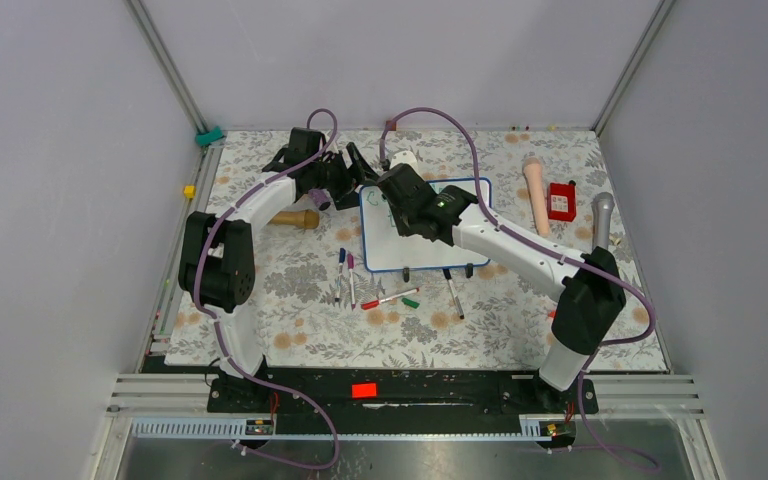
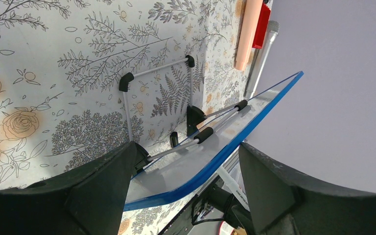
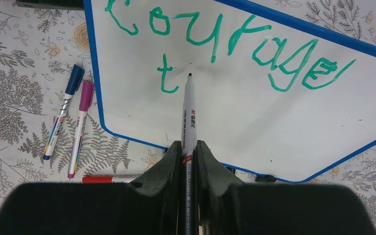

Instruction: Write a sentence on the whiteboard

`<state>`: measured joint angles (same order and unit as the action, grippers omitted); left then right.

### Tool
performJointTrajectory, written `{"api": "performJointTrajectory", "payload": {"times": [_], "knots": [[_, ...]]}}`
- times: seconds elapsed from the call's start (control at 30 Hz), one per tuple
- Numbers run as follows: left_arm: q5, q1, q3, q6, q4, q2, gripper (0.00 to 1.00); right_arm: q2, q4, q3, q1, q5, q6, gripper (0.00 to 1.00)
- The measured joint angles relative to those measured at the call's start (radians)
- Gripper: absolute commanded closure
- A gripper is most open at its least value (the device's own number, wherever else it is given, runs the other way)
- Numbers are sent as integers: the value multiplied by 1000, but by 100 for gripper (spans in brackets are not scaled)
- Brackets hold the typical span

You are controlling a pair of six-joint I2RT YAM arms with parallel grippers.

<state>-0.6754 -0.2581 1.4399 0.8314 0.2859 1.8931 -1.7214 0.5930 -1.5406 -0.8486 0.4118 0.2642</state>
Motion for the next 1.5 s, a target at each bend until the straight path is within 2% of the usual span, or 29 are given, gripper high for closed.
{"api": "performJointTrajectory", "payload": {"times": [1.5], "knots": [[-1, 0, -7, 0, 0, -7, 23, -11, 0, 7, 5, 13, -2, 100]]}}
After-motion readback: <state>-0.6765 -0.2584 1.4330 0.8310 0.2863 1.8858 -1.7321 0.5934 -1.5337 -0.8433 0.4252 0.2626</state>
